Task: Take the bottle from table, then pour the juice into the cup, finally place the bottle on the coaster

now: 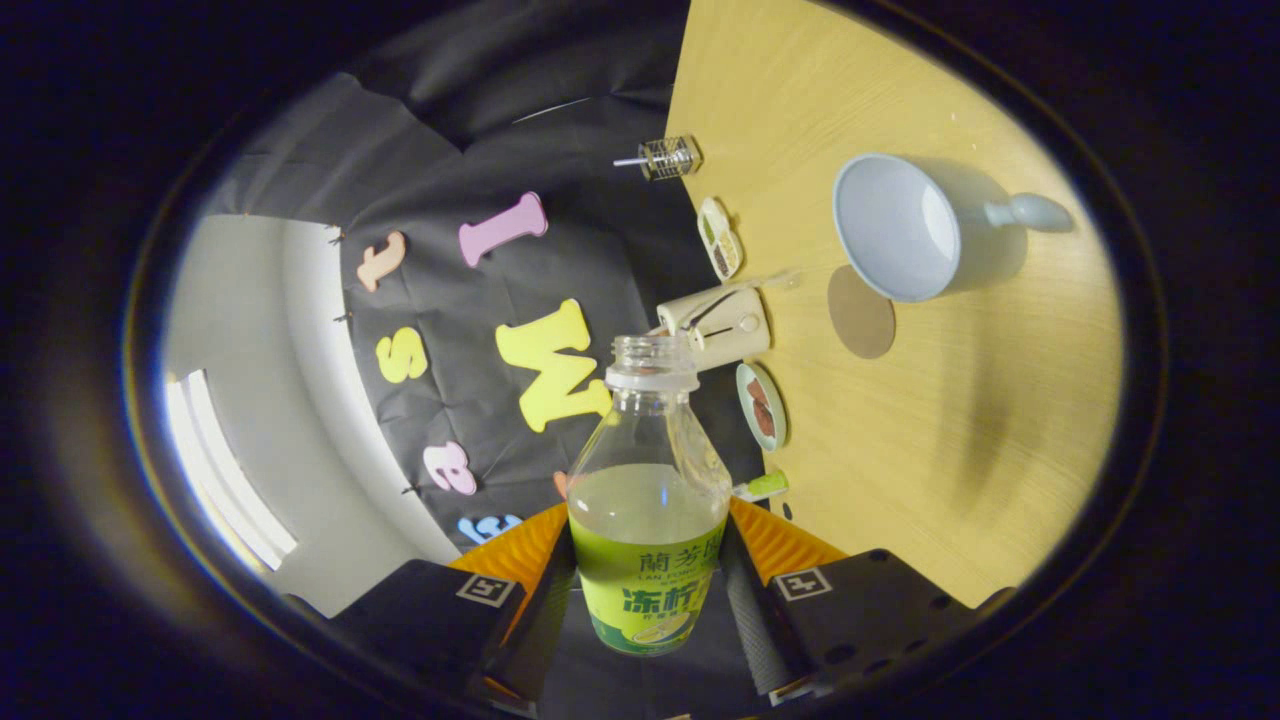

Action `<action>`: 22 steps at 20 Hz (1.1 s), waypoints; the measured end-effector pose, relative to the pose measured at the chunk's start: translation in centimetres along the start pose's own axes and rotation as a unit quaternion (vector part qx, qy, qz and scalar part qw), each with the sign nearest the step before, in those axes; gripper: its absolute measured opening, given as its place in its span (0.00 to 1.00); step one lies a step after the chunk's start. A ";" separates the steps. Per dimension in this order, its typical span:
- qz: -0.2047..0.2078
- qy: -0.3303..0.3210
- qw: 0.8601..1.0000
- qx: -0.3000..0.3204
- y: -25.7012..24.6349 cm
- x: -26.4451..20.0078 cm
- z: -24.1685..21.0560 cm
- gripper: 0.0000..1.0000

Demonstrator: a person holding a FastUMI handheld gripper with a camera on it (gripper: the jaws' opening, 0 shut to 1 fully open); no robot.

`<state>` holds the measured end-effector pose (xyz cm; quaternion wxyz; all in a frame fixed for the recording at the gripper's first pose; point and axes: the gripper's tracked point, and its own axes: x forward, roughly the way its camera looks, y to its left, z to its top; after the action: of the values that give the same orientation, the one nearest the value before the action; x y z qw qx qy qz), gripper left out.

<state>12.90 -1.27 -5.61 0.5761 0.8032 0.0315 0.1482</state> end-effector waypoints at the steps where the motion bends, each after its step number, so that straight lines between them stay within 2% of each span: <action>1: -0.002 0.000 1.000 0.009 -0.1 0.2 0.2 0.79; 8: -0.019 0.009 0.999 0.039 -1.3 1.0 0.4 0.79; 13: -0.011 0.008 0.997 0.073 -0.7 -0.2 0.5 0.78; 22: -0.011 0.007 0.992 0.124 -0.7 0.5 0.8 0.79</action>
<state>13.66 -1.66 -6.40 0.4731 0.8672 0.0623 0.1421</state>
